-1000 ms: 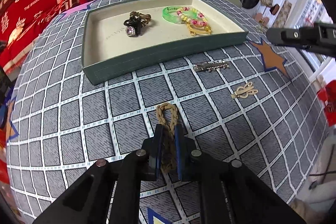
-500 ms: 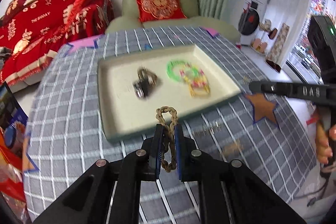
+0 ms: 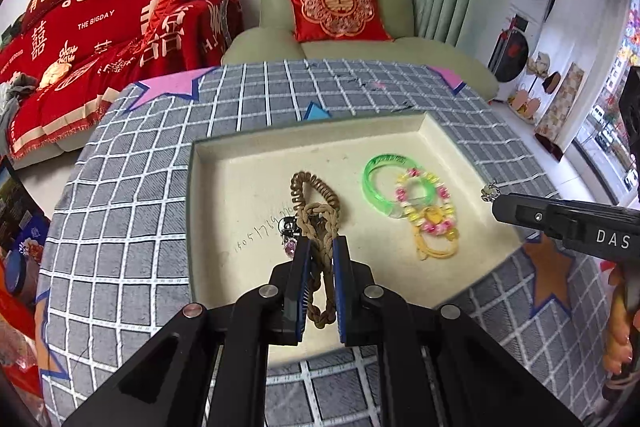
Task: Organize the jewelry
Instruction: 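Carry the braided bracelet and heart pendant into the tray and release both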
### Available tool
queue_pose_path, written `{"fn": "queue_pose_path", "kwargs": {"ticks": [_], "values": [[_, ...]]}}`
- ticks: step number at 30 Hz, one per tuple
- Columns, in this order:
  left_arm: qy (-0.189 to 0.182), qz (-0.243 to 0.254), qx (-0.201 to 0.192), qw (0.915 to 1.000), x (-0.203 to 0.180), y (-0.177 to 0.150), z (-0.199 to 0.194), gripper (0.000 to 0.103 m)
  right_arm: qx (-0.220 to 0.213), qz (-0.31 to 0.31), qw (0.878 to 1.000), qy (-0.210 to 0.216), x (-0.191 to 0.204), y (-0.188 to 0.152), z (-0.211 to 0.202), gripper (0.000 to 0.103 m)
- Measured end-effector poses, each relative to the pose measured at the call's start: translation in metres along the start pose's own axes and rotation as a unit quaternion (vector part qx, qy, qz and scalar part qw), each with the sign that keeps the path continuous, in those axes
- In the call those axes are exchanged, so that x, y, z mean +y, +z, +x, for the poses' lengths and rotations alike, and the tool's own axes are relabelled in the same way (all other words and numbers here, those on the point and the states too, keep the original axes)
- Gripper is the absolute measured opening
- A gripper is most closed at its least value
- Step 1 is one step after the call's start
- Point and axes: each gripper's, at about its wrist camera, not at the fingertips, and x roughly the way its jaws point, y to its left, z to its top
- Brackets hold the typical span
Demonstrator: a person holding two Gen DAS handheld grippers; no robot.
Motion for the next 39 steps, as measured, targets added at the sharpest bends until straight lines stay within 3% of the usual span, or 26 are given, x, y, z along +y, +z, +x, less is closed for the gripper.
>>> {"fn": "queue_pose_path", "kwargs": {"ticks": [12,25,28,31,39], "values": [[0.027,0.030,0.017,0.9990,-0.008,-0.011,0.035,0.021,0.029,0.005,0.999,-0.018,-0.011,-0.008,0.052,0.020],[0.040,0.037,0.029,0.9981,-0.016,-0.018,0.042,0.021,0.037,0.013,0.999,-0.016,-0.015,-0.010,0.060,0.021],[0.047,0.040,0.024,0.9978,-0.017,-0.019,0.040,0.021,0.034,0.021,0.999,-0.011,-0.018,-0.010,0.060,0.030],[0.044,0.036,0.021,0.9982,-0.016,-0.019,0.037,0.021,0.030,0.023,0.999,-0.001,-0.018,-0.009,0.056,0.047],[0.057,0.042,-0.008,0.9975,-0.018,-0.012,0.023,0.023,0.002,0.062,0.998,0.029,-0.028,-0.004,0.033,0.048]]}}
